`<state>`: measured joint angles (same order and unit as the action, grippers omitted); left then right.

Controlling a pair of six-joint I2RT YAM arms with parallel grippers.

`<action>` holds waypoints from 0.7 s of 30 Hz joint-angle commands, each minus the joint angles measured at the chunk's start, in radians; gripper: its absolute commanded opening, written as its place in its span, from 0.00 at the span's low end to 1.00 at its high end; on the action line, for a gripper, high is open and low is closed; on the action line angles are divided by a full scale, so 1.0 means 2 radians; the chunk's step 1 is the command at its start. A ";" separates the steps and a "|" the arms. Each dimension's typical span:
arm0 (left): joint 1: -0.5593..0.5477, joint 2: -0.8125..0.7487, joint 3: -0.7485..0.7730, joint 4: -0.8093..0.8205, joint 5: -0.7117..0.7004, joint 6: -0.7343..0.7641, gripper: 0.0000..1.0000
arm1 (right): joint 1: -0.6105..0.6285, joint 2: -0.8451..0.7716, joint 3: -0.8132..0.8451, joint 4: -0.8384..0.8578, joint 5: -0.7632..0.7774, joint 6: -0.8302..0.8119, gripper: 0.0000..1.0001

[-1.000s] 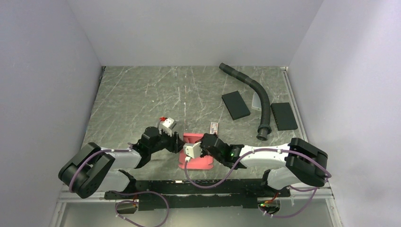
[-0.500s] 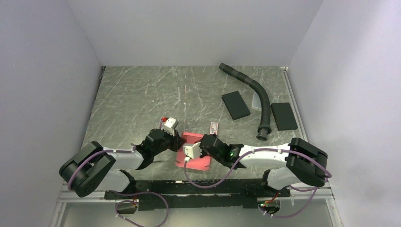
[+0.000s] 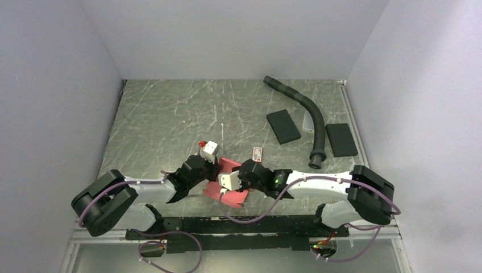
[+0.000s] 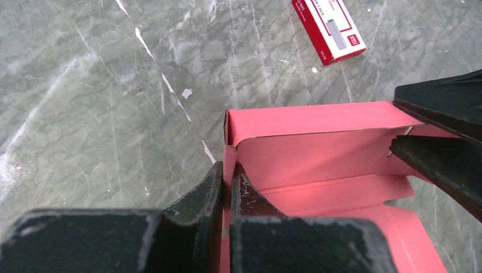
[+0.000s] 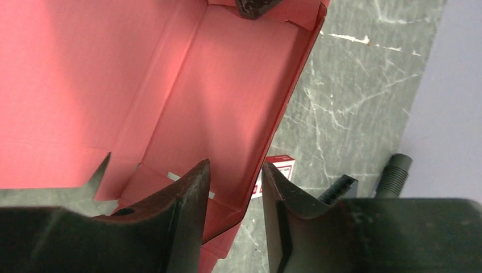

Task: Fold the paper box

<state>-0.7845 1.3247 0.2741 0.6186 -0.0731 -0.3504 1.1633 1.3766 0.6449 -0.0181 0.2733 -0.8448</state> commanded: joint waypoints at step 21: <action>-0.060 -0.001 -0.009 0.076 -0.088 0.073 0.06 | -0.316 -0.039 0.093 -0.094 -0.610 0.342 0.55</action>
<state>-0.8852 1.3247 0.2779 0.6544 -0.2127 -0.2684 0.6060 1.2453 0.8383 -0.3283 -0.7158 -0.3981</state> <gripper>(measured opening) 0.096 0.563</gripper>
